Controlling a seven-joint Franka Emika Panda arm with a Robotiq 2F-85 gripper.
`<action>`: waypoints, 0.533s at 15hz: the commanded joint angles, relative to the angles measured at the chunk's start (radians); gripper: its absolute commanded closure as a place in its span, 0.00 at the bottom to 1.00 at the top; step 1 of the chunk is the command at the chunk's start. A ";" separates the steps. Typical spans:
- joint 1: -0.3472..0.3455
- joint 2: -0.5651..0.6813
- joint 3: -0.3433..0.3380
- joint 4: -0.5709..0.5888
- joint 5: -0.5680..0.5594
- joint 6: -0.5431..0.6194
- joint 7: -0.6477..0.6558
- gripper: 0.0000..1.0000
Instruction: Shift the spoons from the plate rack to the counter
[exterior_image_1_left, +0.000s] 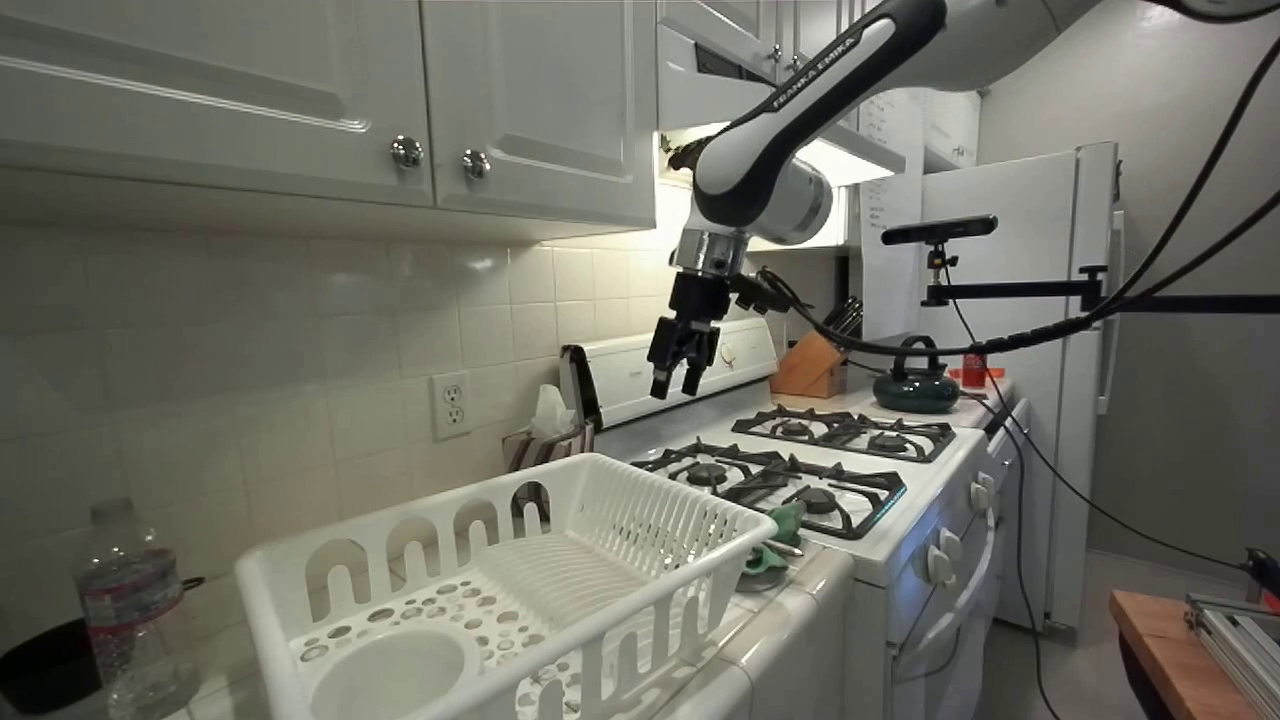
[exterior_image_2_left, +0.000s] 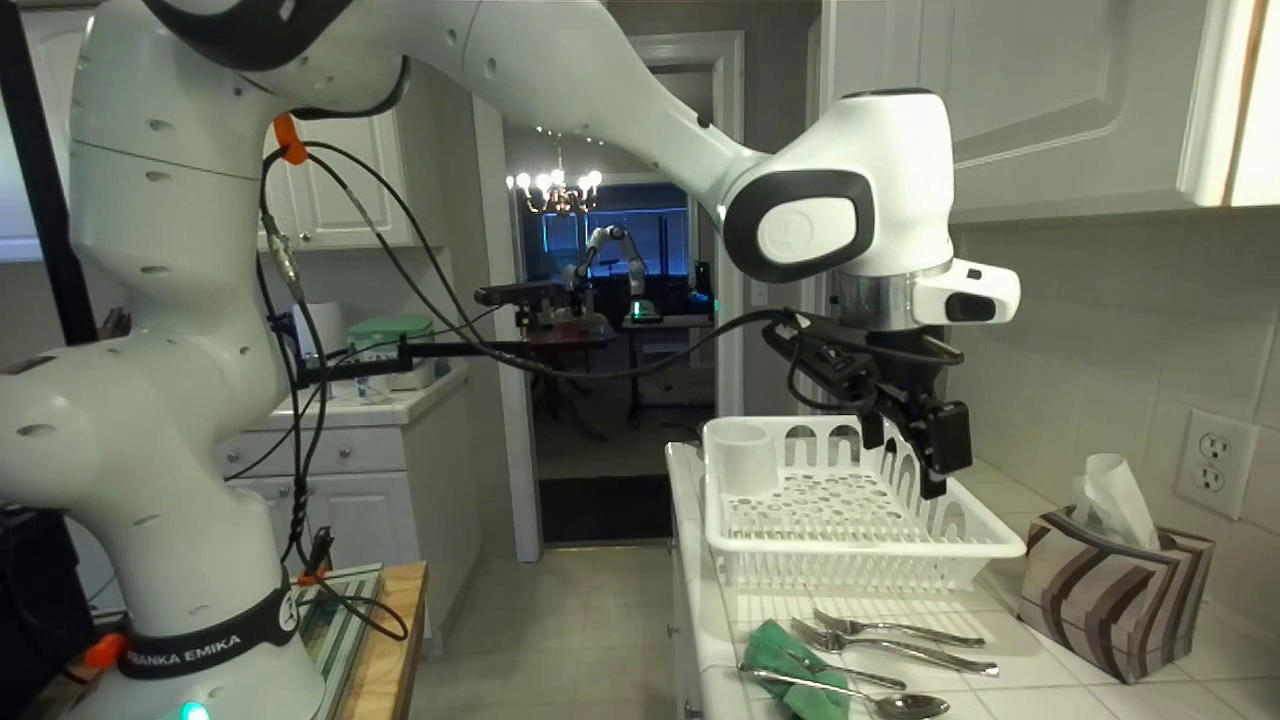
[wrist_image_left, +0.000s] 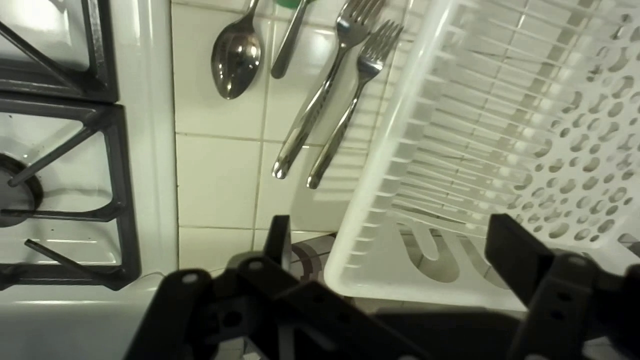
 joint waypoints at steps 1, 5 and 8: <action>0.048 -0.136 -0.034 -0.115 -0.007 -0.035 0.083 0.00; 0.061 -0.108 -0.046 -0.080 0.004 -0.032 0.060 0.00; 0.061 -0.113 -0.049 -0.092 0.003 -0.032 0.061 0.00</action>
